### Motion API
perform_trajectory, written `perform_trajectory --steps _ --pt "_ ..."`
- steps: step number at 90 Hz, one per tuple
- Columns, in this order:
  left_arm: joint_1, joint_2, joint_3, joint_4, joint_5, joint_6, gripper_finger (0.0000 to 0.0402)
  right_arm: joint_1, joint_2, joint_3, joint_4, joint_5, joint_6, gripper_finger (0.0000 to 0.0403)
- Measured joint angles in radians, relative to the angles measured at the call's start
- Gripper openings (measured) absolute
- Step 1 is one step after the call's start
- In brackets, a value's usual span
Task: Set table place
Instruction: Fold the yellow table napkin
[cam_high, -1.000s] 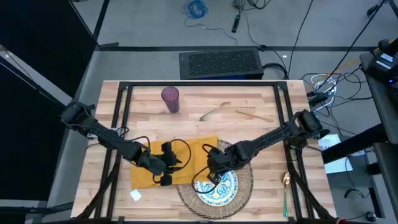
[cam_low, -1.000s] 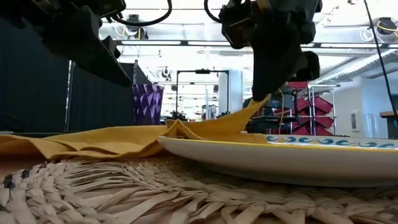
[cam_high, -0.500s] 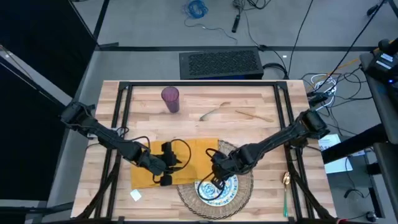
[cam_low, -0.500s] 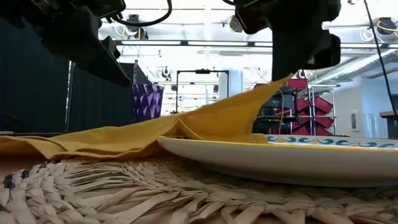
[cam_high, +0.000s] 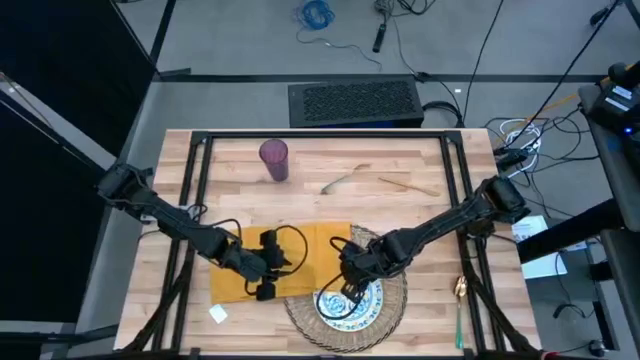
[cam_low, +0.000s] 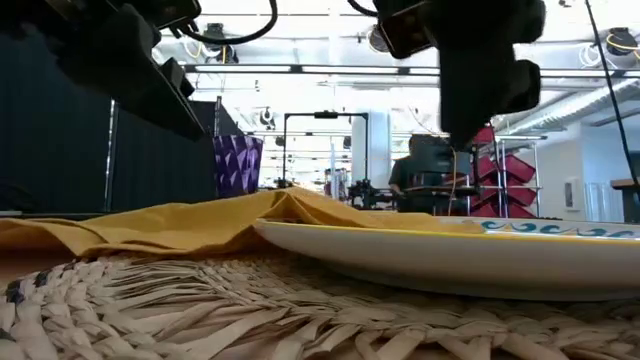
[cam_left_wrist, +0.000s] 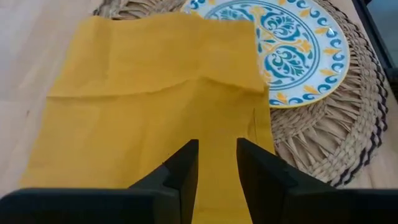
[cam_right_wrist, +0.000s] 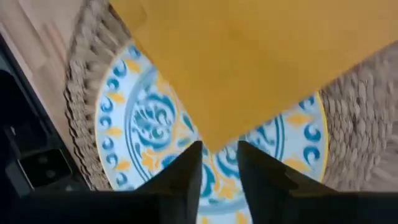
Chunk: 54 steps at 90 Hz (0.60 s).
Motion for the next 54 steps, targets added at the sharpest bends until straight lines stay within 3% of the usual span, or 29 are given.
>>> perform_trajectory --steps 15,38,54 --pt "-0.006 0.0 0.0 -0.011 0.073 -0.027 0.0093 -0.013 -0.015 0.0 -0.071 -0.017 0.001 0.0134" --pt "-0.102 0.0 0.0 -0.236 0.049 -0.206 0.0093 -0.015 -0.039 0.0 -0.086 0.038 -0.04 0.0139" --pt "-0.174 0.0 0.0 -0.256 0.043 -0.279 0.0093 -0.019 -0.043 0.0 -0.086 0.07 -0.068 0.0139"
